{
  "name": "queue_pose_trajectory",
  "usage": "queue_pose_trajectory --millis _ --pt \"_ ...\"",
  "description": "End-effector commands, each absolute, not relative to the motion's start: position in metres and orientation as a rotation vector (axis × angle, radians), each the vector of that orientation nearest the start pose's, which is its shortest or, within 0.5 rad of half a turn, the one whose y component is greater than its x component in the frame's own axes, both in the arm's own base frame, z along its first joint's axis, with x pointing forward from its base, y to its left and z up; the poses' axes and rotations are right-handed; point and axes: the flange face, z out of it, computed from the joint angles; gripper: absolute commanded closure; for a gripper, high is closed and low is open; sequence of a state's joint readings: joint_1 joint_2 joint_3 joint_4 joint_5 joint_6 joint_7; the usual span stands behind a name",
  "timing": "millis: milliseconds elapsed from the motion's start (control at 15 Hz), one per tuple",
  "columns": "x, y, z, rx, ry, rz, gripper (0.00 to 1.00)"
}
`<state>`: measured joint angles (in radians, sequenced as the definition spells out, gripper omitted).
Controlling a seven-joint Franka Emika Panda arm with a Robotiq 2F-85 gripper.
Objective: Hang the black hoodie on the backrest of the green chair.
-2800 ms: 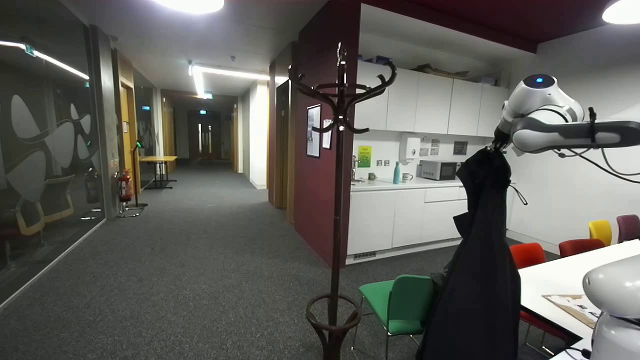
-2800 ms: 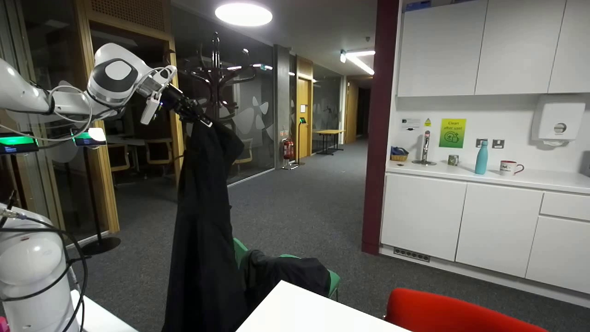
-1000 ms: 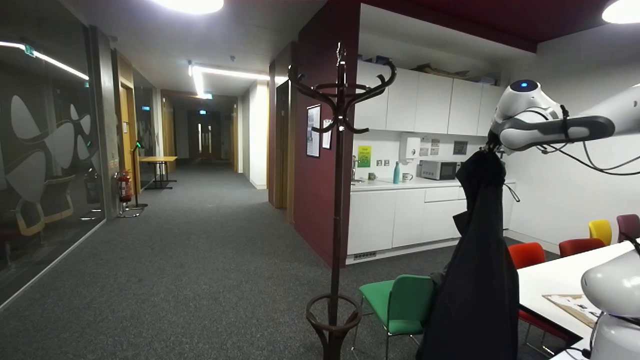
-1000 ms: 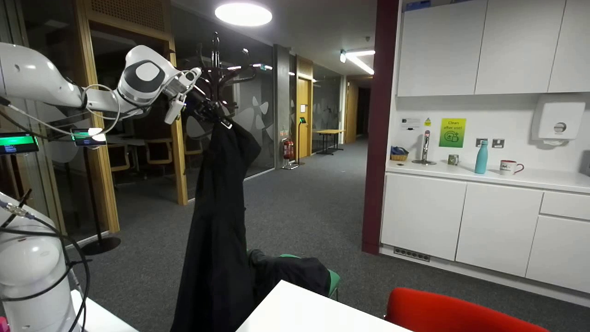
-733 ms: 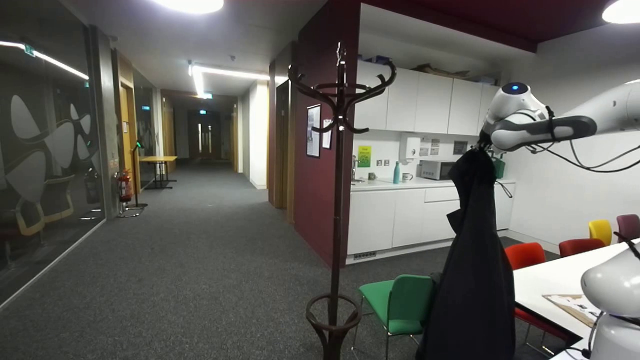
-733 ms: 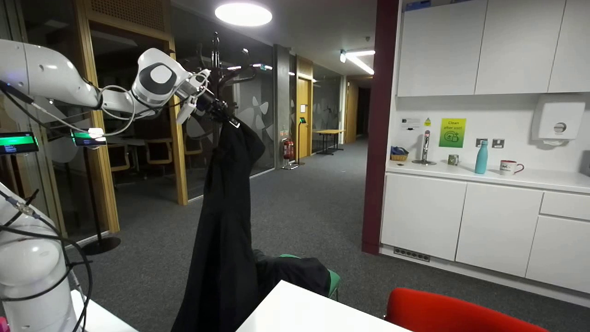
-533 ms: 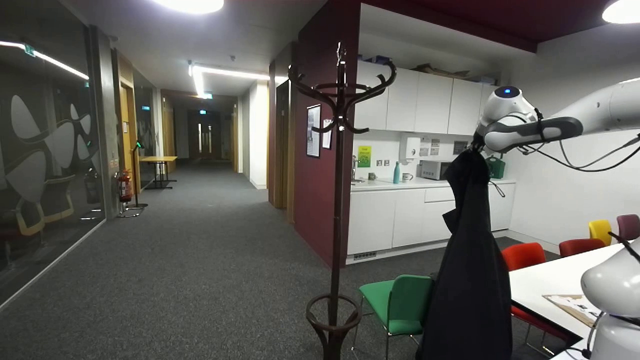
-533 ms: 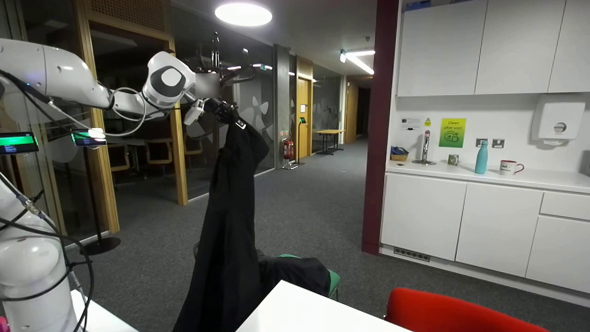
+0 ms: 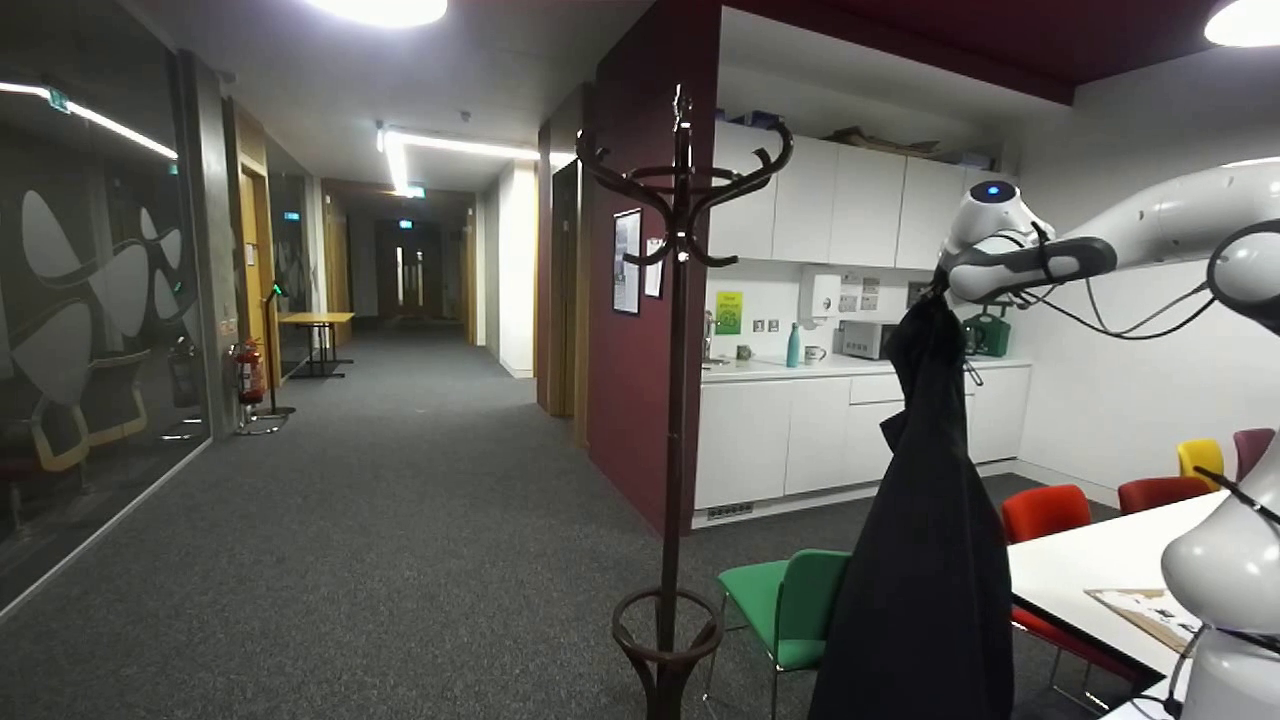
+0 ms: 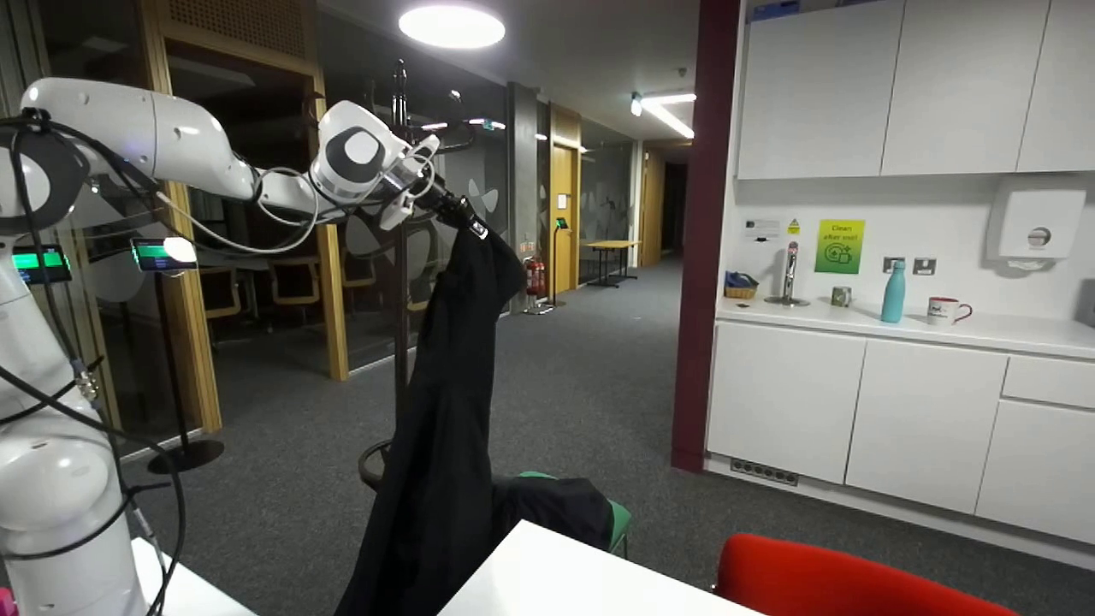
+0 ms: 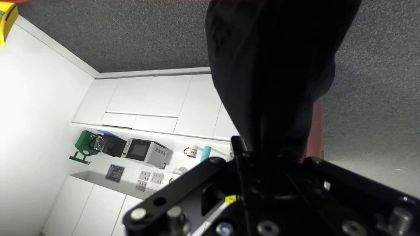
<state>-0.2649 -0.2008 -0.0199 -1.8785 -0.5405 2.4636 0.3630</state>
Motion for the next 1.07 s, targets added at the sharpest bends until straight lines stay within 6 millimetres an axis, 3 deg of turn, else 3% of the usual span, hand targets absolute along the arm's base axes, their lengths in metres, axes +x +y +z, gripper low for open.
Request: queue_pose_trajectory --millis 0,533,733,1000 --pt "0.529 -0.158 0.685 -3.241 0.615 -1.381 0.96" --pt "0.536 -0.160 0.682 -3.237 0.631 -1.374 0.99" --pt "0.549 -0.174 0.675 -3.263 0.700 -1.335 0.99" --pt "0.576 -0.201 0.686 -3.226 0.804 -1.405 0.99"
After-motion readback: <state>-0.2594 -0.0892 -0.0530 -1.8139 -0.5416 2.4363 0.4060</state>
